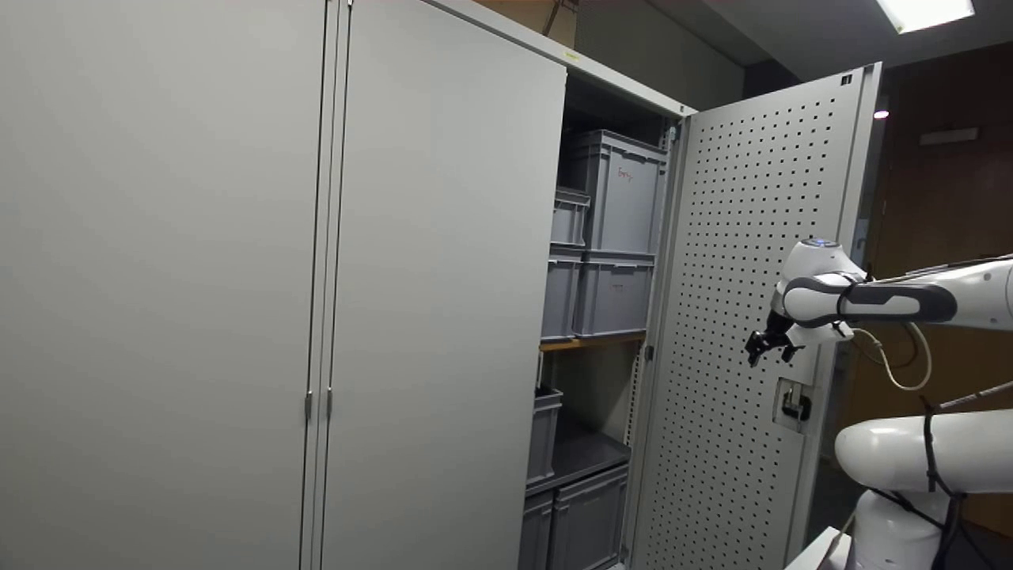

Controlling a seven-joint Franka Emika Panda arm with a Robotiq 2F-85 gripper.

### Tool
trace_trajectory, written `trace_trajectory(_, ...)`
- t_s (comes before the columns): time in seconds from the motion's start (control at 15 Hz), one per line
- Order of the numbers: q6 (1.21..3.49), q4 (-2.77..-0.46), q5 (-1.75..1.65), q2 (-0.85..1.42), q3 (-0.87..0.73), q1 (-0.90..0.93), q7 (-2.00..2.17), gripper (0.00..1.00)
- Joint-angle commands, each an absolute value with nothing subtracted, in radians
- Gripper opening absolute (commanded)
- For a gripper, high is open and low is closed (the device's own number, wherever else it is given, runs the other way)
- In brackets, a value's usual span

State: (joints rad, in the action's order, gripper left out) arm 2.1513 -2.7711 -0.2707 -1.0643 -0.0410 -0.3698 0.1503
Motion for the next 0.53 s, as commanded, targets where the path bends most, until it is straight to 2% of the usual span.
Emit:
trace_trajectory(0.0, 2.169, -2.778, -0.312, -1.092, -0.051, -0.41, 0.185, 1.0)
trace_trajectory(0.47, 2.172, -2.778, -0.345, -1.114, -0.084, -0.475, 0.194, 1.0)
